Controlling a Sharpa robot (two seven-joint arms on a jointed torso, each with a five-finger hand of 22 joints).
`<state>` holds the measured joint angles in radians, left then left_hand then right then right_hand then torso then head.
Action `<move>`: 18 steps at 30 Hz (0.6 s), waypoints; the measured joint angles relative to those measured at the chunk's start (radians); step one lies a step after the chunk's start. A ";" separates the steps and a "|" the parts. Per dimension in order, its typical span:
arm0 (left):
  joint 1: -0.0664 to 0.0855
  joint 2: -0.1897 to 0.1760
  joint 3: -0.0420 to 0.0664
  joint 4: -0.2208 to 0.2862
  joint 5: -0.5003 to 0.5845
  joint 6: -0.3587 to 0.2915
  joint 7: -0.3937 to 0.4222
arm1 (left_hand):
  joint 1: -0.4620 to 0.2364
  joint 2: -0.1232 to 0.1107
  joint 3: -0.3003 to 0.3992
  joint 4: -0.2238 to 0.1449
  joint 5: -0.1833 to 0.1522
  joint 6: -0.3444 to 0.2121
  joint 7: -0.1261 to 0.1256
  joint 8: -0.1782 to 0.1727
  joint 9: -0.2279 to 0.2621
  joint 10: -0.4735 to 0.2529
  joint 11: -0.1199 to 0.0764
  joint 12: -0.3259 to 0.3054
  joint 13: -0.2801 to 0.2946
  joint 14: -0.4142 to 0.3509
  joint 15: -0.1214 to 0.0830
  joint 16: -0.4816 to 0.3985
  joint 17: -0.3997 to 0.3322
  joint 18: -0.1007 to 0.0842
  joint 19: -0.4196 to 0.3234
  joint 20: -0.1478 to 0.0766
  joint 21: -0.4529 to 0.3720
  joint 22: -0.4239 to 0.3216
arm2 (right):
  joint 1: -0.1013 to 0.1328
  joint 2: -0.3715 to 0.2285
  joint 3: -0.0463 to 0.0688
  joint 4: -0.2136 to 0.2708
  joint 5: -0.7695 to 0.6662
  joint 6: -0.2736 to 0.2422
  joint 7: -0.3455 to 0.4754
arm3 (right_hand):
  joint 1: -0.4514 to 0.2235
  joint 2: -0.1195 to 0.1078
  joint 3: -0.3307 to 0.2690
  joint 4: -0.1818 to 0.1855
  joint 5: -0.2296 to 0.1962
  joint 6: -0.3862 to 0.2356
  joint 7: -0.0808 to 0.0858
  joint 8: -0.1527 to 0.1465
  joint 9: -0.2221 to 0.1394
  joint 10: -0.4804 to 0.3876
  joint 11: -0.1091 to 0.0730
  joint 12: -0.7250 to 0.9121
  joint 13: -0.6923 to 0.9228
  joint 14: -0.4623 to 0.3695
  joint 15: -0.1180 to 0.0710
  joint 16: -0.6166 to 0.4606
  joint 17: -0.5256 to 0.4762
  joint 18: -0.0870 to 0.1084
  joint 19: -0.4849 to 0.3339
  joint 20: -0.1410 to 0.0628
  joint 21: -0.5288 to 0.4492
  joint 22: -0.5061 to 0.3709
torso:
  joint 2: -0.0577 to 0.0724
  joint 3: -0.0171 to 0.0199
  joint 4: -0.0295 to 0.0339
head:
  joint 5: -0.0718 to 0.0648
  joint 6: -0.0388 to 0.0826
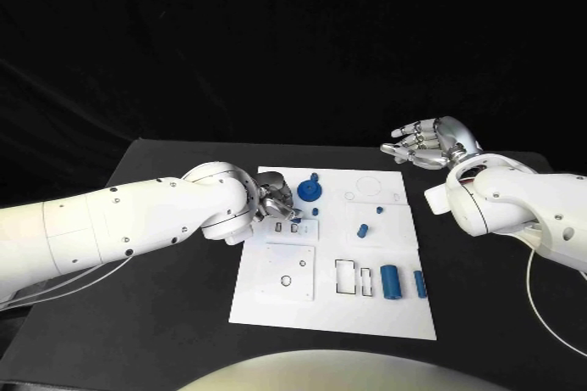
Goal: Assemble the parts on the task board
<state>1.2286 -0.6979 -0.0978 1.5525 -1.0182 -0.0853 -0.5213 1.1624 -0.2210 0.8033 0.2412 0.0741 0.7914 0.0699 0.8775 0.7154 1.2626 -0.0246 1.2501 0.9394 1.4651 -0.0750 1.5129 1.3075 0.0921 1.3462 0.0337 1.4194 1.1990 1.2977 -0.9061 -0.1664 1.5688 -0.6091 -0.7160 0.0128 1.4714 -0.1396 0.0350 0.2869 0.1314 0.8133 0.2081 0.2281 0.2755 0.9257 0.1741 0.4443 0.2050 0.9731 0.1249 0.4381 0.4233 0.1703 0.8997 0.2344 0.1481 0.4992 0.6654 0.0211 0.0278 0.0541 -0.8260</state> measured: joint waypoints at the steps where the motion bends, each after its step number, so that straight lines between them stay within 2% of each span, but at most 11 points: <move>1: 0.000 0.003 -0.001 -0.003 -0.006 0.004 0.000 | -0.007 0.004 0.000 0.000 0.006 0.007 -0.001 0.000 0.000 0.007 0.000 0.000 0.000 0.000 0.000 0.000 0.000 0.000 0.003 -0.003 0.000 0.001 | 0.000 0.000 0.000 0.000 -0.001 0.000 0.000 | 0.000 0.000 0.000 0.000 0.000 0.000 0.000 0.000 0.000 -0.002 -0.002 0.000 -0.001 0.000 0.000 0.000 -0.001 0.000 0.000 0.000 -0.003 0.000 | 0.000 0.0000 0.0000 | 0.000 -0.001; 18: 0.000 0.021 -0.018 -0.031 -0.058 0.061 -0.004 | -0.018 0.000 0.000 0.000 0.026 0.010 -0.004 -0.003 0.014 0.008 -0.002 -0.004 -0.002 0.000 0.000 0.000 0.000 0.000 0.003 -0.003 0.005 0.004 | 0.000 0.002 0.000 0.000 -0.005 0.007 0.003 | 0.000 0.000 0.000 0.000 0.000 0.000 0.000 0.000 -0.001 -0.006 0.001 0.000 -0.011 -0.010 0.004 -0.009 -0.007 0.000 -0.003 0.003 -0.012 -0.009 | 0.001 0.0001 -0.0009 | -0.001 -0.011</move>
<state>1.2284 -0.6773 -0.1162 1.5213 -1.0767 -0.0244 -0.5252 1.1443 -0.2215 0.8033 0.2411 0.1005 0.8011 0.0664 0.8746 0.7292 1.2710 -0.0266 1.2461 0.9372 1.4651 -0.0750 1.5129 1.3075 0.0921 1.3493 0.0306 1.4241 1.2026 1.2975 -0.9039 -0.1666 1.5686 -0.6141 -0.7092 0.0160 1.4714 -0.1396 0.0350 0.2869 0.1314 0.8133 0.2081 0.2281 0.2746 0.9201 0.1752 0.4442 0.1935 0.9626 0.1285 0.4288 0.4166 0.1703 0.8963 0.2379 0.1361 0.4900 0.6666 0.0212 0.0269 0.0531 -0.8375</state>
